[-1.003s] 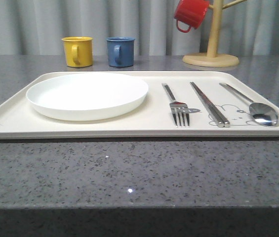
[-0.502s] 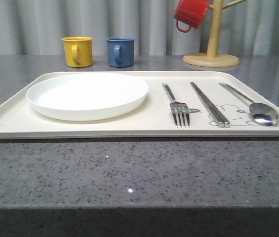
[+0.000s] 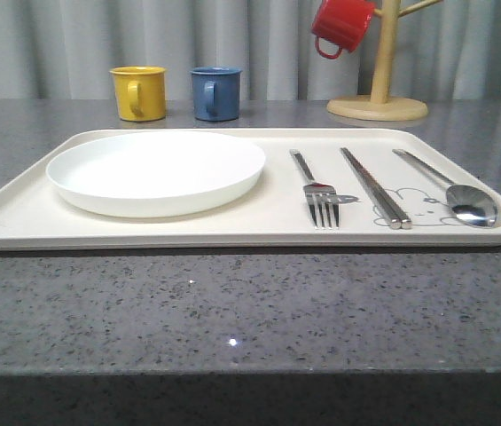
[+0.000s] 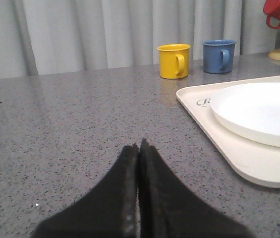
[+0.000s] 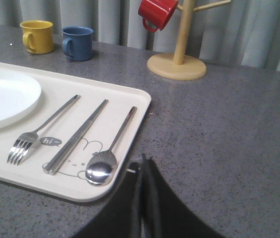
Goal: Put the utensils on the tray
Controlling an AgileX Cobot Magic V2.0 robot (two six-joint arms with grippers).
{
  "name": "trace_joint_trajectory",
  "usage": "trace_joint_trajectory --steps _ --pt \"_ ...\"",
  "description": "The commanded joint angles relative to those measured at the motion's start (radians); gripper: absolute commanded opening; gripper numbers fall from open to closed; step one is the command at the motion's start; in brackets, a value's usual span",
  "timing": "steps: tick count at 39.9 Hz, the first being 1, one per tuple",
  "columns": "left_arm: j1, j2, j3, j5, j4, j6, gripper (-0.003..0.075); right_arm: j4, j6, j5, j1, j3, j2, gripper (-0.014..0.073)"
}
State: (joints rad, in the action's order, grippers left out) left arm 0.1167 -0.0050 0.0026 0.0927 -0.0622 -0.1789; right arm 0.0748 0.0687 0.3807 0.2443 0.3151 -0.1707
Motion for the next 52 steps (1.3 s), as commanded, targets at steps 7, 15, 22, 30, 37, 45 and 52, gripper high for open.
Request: trace_joint_trajectory --steps 7,15,22,30,37,45,52 --pt "-0.003 -0.022 0.002 -0.083 -0.012 0.012 -0.0018 0.022 -0.007 -0.205 -0.146 -0.147 0.061 -0.0056" --pt "-0.003 -0.022 0.002 -0.083 -0.012 0.012 -0.0018 0.022 -0.007 -0.268 -0.253 -0.283 0.161 -0.0056" --pt "-0.003 -0.022 0.002 -0.083 -0.012 0.012 -0.0018 0.022 -0.007 -0.251 -0.301 -0.330 0.200 -0.0056" --pt "-0.003 -0.022 0.002 -0.083 -0.012 0.012 -0.0018 0.022 -0.007 -0.249 -0.304 -0.330 0.200 -0.0056" --pt "-0.003 -0.022 0.002 -0.083 -0.012 0.012 -0.0018 0.022 -0.007 -0.249 -0.304 -0.330 0.200 -0.0056" --pt "-0.003 -0.022 0.002 -0.083 -0.012 0.012 -0.0018 0.022 -0.007 -0.249 -0.304 -0.330 0.200 -0.0056" --pt "-0.003 -0.022 0.002 -0.083 -0.012 0.012 -0.0018 0.022 -0.007 -0.249 -0.304 -0.330 0.200 -0.0056"
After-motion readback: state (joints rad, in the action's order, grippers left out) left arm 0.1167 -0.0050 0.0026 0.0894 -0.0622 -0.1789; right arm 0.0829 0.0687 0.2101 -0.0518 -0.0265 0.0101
